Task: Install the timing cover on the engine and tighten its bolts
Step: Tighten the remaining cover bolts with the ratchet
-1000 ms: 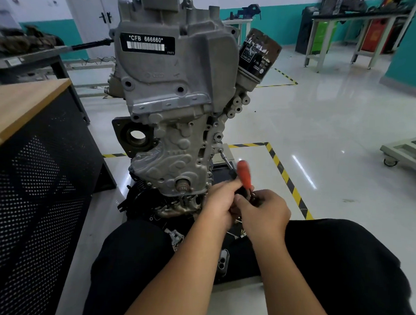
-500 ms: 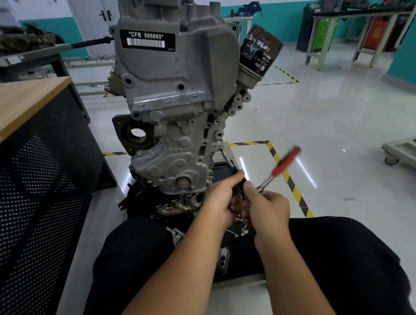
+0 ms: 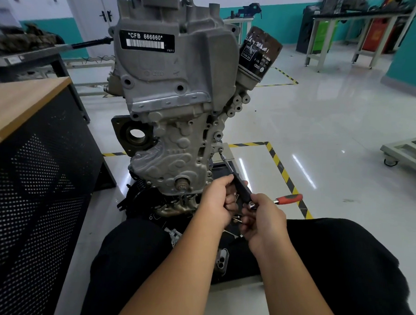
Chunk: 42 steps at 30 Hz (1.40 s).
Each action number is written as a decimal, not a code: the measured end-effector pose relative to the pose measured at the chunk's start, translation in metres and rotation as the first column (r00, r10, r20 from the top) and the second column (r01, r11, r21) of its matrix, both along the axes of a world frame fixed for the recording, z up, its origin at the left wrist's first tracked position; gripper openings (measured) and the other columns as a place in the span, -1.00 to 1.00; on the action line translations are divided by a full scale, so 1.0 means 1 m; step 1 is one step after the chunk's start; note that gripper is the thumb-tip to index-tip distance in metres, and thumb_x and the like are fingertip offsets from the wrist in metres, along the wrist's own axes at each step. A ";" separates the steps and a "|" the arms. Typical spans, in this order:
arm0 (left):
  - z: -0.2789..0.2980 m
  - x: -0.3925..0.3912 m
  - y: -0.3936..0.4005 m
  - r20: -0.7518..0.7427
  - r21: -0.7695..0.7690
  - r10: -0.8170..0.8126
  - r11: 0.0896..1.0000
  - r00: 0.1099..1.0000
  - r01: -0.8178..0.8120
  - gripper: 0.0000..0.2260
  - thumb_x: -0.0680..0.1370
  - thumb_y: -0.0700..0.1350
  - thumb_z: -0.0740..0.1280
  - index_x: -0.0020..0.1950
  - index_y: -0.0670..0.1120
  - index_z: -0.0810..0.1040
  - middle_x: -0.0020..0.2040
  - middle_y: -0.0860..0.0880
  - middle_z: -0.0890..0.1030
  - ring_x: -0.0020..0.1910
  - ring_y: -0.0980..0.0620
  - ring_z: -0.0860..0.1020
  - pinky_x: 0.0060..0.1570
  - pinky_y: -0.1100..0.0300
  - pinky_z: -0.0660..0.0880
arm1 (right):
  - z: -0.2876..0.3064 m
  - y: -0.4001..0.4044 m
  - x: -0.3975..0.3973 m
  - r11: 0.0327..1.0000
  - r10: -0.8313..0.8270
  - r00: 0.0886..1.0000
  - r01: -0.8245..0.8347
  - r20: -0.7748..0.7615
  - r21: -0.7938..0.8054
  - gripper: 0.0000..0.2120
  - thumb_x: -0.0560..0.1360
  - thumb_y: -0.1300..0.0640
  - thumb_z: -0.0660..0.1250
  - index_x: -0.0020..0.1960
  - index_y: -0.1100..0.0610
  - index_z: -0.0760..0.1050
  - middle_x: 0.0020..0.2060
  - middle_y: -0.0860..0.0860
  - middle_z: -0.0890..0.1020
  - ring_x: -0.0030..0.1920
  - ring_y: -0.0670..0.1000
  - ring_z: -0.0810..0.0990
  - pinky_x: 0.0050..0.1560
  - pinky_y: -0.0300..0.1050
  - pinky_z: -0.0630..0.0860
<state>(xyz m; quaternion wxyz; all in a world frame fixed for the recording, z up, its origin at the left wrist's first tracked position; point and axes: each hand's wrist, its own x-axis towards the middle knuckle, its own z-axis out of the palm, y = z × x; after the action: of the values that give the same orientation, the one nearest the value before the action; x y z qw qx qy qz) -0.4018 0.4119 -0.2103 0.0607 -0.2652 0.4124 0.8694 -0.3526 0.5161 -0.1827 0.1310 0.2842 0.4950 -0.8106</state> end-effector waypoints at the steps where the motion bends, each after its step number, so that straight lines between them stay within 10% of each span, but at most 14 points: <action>1: -0.001 -0.001 -0.001 0.006 -0.003 0.007 1.000 1.000 -0.007 -0.80 0.62 -0.09 0.30 0.14 -0.20 0.55 -0.05 -0.13 0.73 -0.61 0.16 0.20 -0.68 0.34 0.11 | -0.001 -0.001 -0.001 1.000 -0.004 1.000 0.004 -0.001 0.022 -0.88 0.51 0.17 0.36 -0.16 0.21 0.55 -0.49 0.05 0.53 -0.61 -0.04 0.37 -0.53 -0.25 0.34; 16: 0.009 -0.029 -0.014 0.034 -0.064 0.143 0.988 0.989 -0.141 -0.88 0.65 -0.17 0.27 -0.05 -0.15 0.56 -0.17 -0.04 0.68 -0.63 0.18 0.23 -0.68 0.35 0.13 | 0.008 0.004 0.004 0.988 -0.115 0.993 0.118 -0.036 0.098 -0.88 0.47 0.20 0.36 -0.23 0.19 0.48 -0.49 0.04 0.48 -0.60 -0.04 0.28 -0.49 -0.22 0.24; 24: -0.015 -0.004 -0.011 0.153 0.034 0.119 0.992 0.981 -0.125 -0.58 0.54 -0.55 -0.13 -0.11 -0.25 0.46 -0.06 -0.25 0.51 -0.12 -0.07 0.53 -0.20 0.23 0.46 | 0.009 0.003 0.003 0.979 -0.179 0.983 0.182 -0.036 0.093 -0.88 0.47 0.20 0.35 -0.22 0.15 0.45 -0.57 -0.02 0.45 -0.61 -0.07 0.28 -0.50 -0.20 0.23; 27: -0.011 -0.001 -0.013 0.068 0.081 0.165 0.982 0.984 -0.170 -0.73 0.59 -0.56 0.12 -0.10 -0.27 0.48 -0.02 -0.26 0.51 0.00 -0.15 0.57 0.07 0.09 0.58 | 0.010 0.003 0.004 0.980 -0.182 0.982 0.185 -0.040 0.077 -0.89 0.46 0.20 0.35 -0.22 0.14 0.45 -0.57 -0.02 0.45 -0.62 -0.07 0.28 -0.52 -0.21 0.23; 32: -0.004 0.007 -0.027 0.009 0.177 0.289 0.942 0.957 -0.286 -0.72 0.51 -0.42 0.42 0.20 -0.38 0.53 0.15 -0.27 0.59 -0.01 -0.10 0.65 -0.28 0.20 0.67 | 0.012 0.005 0.005 0.985 -0.162 0.986 0.163 -0.028 0.061 -0.87 0.46 0.21 0.35 -0.23 0.12 0.43 -0.54 -0.02 0.43 -0.62 -0.06 0.26 -0.51 -0.21 0.21; 38: 0.000 0.018 -0.041 0.060 0.139 0.291 0.945 0.955 -0.297 -0.72 0.45 -0.39 0.49 0.15 -0.34 0.60 0.06 -0.22 0.67 -0.02 -0.11 0.68 -0.35 0.22 0.65 | 0.011 0.003 0.006 0.990 -0.128 0.992 0.129 -0.023 0.053 -0.84 0.45 0.21 0.35 -0.26 0.11 0.42 -0.52 0.00 0.44 -0.59 -0.07 0.26 -0.50 -0.20 0.21; 42: 0.003 0.021 -0.049 0.091 0.131 0.306 0.940 0.948 -0.316 -0.68 0.48 -0.43 0.45 0.23 -0.38 0.57 0.17 -0.28 0.62 0.20 -0.18 0.60 -0.03 0.19 0.66 | 0.009 0.001 0.005 0.993 -0.106 0.994 0.108 -0.024 0.055 -0.86 0.46 0.21 0.35 -0.24 0.12 0.42 -0.48 0.03 0.46 -0.59 -0.05 0.25 -0.50 -0.21 0.19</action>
<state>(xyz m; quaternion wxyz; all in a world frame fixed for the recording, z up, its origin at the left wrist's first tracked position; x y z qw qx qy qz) -0.3804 0.3626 -0.2074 -0.0444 -0.3519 0.2992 0.8858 -0.3475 0.5176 -0.1742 0.0741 0.3053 0.5030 -0.8052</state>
